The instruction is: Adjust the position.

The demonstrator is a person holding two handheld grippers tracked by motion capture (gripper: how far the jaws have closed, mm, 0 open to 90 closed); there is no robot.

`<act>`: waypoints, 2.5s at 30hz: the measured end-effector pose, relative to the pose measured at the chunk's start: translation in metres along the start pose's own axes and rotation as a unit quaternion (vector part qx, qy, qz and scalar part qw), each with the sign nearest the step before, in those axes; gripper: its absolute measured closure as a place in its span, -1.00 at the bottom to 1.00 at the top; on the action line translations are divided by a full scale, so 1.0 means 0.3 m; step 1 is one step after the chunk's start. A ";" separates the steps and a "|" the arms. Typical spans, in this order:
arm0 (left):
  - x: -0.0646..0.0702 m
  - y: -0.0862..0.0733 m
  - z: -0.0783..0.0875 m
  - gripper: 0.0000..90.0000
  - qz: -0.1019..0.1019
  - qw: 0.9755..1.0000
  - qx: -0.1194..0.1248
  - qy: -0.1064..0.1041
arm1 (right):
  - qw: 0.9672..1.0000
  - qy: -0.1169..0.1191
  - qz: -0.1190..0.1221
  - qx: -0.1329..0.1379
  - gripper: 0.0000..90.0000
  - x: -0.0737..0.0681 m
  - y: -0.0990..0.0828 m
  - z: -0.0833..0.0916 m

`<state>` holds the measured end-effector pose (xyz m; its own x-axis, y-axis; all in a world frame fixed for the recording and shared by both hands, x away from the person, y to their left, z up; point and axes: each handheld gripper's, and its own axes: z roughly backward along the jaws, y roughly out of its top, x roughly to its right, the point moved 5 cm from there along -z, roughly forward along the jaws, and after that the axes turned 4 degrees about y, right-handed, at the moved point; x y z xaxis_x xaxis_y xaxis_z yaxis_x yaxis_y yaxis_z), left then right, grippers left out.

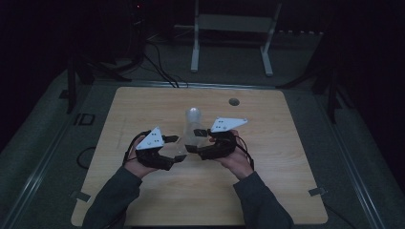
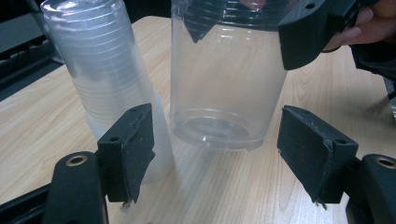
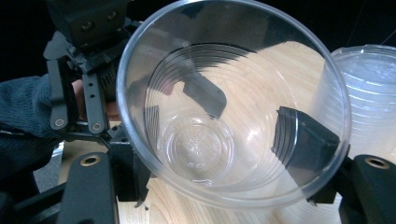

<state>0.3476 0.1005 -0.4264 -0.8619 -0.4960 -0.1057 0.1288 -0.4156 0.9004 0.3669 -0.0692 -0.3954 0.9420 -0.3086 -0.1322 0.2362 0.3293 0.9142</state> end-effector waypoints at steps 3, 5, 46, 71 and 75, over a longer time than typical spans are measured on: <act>0.002 0.002 -0.001 -0.39 -0.006 1.000 -0.004 0.004 | 1.000 -0.002 0.001 -0.006 -0.29 -0.001 -0.001 -0.003; 0.004 0.002 -0.002 -0.39 -0.009 1.000 -0.006 0.006 | 1.000 -0.003 0.000 -0.014 -0.29 -0.002 -0.003 -0.007; 0.024 -0.008 -0.029 -0.09 -0.014 0.999 -0.028 -0.015 | 0.999 0.005 0.014 -0.053 -0.38 -0.026 -0.012 -0.036; 0.025 0.000 -0.040 -0.09 0.049 0.997 0.042 -0.051 | 0.994 0.043 -0.025 0.095 -0.56 -0.020 0.022 -0.010; 0.026 -0.001 -0.044 -0.09 0.058 0.995 0.052 -0.061 | 0.993 0.049 -0.026 0.109 -0.56 -0.019 0.027 -0.005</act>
<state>0.3474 0.0865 -0.4331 -0.8979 -0.4377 0.0479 0.1853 -0.2769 0.9429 0.3638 -0.0635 -0.3878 0.9507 -0.2293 -0.2090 0.2389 0.1112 0.9647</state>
